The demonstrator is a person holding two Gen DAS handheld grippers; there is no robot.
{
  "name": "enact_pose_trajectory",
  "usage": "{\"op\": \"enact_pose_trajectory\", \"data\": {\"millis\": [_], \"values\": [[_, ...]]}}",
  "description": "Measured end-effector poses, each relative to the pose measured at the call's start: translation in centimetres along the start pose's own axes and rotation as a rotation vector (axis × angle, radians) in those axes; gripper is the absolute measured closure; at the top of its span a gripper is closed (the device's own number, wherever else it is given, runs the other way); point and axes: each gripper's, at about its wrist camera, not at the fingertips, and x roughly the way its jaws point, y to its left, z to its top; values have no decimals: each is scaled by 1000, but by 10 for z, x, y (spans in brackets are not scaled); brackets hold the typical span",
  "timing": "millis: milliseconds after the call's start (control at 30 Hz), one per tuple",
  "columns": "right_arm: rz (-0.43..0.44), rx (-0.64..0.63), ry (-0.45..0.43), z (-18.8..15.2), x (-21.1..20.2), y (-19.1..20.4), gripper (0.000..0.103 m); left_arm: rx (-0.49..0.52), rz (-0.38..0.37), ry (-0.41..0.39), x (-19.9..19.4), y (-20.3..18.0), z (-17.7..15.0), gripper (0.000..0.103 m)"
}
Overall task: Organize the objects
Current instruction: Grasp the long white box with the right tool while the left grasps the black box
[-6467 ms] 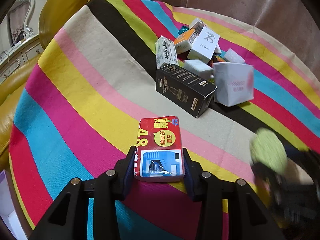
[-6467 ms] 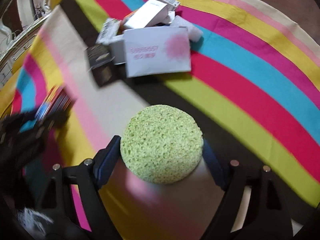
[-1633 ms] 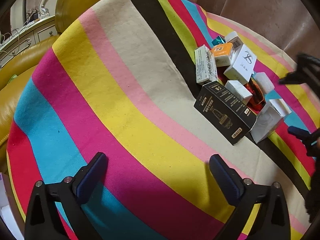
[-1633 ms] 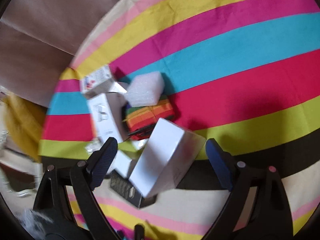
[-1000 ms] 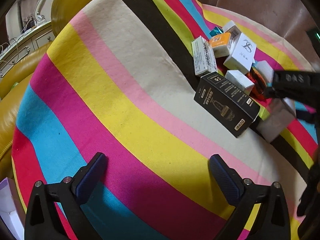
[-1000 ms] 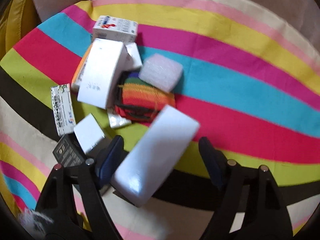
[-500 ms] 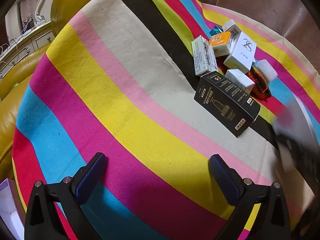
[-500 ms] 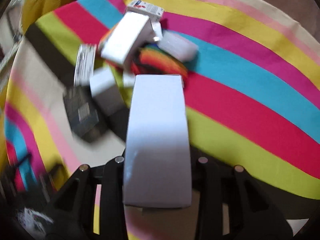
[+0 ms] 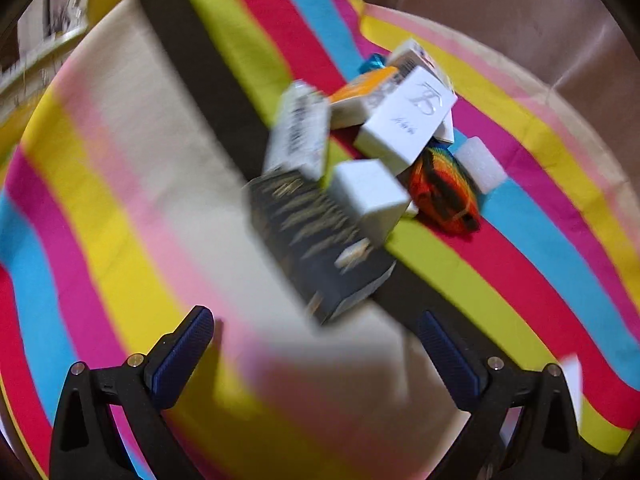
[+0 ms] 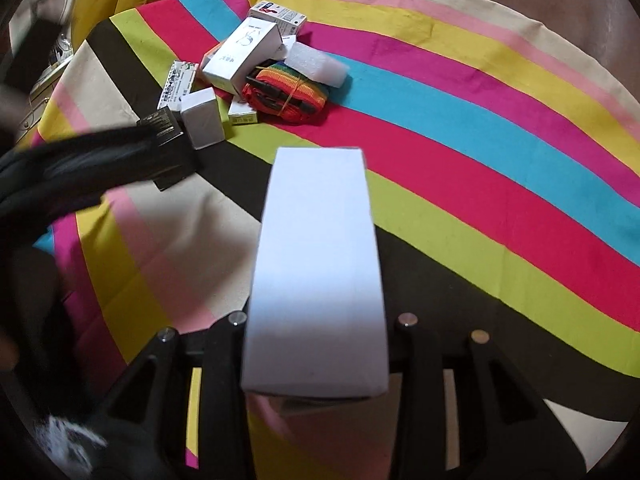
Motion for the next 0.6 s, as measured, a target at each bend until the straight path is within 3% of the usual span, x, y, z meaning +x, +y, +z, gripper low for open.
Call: {"op": "enact_pose_trajectory", "data": {"millis": [100,133,167,233,267,300,400,500,567,600], "values": [[-1,0,0,2,6,3,63,82,102,-2,24,-15,19,8],[1,2,0,1,5,2,63,103,122,10,29,-15,19,22],[4,4,0,1,3,1,63,91,62,6,25,-10,17,38],[11,11,-1,1,2,0,63,110,45,9,11,0,6,60],[12,12,0,2,5,0,63,115,17,12,3,7,-2,62],[12,13,0,2,5,1,63,121,-15,7,-7,18,-13,62],[6,8,1,2,4,2,63,125,0,-29,-21,46,-30,62],[-2,4,2,2,3,4,63,103,-28,-31,-14,55,-17,58],[1,6,2,2,2,3,63,141,-15,-28,-3,45,-4,35],[3,8,2,2,2,2,63,169,4,-18,4,38,0,32]]}}
